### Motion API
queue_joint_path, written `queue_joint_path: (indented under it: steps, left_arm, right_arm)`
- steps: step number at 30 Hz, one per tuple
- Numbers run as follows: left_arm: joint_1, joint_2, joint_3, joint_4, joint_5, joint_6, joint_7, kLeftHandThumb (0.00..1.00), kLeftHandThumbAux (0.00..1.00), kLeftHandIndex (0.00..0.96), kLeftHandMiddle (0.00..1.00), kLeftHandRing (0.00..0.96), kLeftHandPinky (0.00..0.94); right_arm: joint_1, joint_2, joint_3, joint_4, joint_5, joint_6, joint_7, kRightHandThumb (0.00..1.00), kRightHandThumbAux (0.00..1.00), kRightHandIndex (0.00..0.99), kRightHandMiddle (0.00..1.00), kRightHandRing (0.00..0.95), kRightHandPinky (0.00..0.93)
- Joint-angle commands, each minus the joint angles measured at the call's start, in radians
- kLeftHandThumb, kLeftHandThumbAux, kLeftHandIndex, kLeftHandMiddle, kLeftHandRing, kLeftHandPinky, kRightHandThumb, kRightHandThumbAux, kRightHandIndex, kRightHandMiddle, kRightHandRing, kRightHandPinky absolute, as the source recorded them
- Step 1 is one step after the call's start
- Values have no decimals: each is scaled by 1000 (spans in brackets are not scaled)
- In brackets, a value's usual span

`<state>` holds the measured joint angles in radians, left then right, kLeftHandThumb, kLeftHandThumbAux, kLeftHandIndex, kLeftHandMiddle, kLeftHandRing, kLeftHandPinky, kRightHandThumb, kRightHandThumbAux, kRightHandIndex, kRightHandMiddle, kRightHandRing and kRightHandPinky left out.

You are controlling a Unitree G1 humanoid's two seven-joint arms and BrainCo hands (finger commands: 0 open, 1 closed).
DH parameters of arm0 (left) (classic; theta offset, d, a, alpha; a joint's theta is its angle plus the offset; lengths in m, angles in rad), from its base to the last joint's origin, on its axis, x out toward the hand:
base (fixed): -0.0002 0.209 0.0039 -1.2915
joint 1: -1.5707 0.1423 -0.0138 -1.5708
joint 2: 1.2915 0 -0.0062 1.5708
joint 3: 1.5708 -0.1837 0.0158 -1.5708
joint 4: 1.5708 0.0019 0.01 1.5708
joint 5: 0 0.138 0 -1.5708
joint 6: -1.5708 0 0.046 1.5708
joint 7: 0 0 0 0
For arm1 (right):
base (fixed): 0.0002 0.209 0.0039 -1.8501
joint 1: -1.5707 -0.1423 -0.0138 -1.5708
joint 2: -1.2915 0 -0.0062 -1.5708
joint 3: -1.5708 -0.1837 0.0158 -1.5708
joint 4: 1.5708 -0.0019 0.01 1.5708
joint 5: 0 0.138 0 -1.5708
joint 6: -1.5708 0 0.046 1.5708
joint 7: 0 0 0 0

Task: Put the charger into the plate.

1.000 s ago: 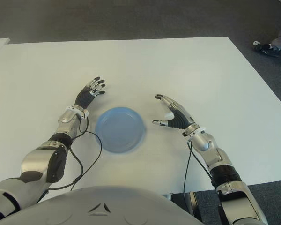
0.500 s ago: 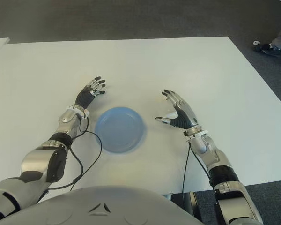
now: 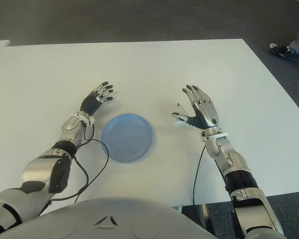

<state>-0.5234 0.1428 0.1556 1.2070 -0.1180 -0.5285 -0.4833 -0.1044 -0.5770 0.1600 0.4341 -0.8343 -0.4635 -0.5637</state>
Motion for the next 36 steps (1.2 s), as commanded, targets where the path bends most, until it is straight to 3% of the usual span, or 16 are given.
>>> queue_joint_path:
  steps: [1,27,36]
  left_arm:
    - [34,0,0,33,8,47,-21,0,484,53,120,118,138]
    - [32,1,-1,34,9,54,-20,0,488,57,120,120,140]
    - [32,0,0,33,7,56,-21,0,492,63,125,123,145]
  right_arm:
    - [-13,-12,25,4,-22,20,-11,291,94,0,0,0,0]
    - [-18,-57,55,2,19,-1,81,255,103,0,0,0,0]
    - [-14,-72,71,8,64,-2,207,257,97,0,0,0,0]
